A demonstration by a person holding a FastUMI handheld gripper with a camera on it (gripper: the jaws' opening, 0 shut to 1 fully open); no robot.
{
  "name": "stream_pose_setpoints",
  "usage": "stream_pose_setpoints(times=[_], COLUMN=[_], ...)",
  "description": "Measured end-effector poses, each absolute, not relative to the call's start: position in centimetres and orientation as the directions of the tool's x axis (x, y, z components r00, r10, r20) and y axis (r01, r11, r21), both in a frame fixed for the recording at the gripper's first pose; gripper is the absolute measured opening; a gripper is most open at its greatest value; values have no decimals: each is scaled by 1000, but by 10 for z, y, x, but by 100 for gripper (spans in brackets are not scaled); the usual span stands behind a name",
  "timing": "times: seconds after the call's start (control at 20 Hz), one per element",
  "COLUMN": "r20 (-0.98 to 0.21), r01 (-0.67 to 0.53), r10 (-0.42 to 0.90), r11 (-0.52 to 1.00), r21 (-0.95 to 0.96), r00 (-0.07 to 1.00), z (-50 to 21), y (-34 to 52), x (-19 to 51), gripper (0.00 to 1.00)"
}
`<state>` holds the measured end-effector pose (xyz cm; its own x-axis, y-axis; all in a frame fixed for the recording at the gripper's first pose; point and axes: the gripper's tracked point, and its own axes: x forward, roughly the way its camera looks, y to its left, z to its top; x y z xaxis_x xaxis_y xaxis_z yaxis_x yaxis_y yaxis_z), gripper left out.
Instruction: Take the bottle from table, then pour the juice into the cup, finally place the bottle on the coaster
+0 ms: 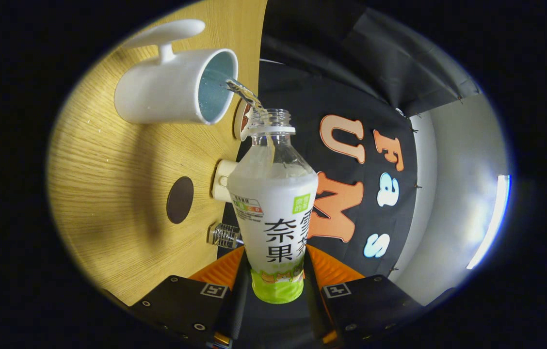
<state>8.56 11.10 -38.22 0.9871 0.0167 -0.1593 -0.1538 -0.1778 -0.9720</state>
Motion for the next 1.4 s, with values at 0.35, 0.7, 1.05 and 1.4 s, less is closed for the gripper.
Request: stream_pose_setpoints(times=[0.35, 0.7, 1.05, 1.4], r20=[-153, -144, -138, -145], r01=[-145, -132, -121, -117], r10=[25, 34, 47, 69], r11=[-209, -237, -271, -311], r21=[-967, -962, -955, -943], r00=[988, 989, 989, 987], z=[-377, -370, -365, -363], y=[113, 113, 115, 119], x=[88, 88, 93, 95], gripper=[57, 56, 57, 56])
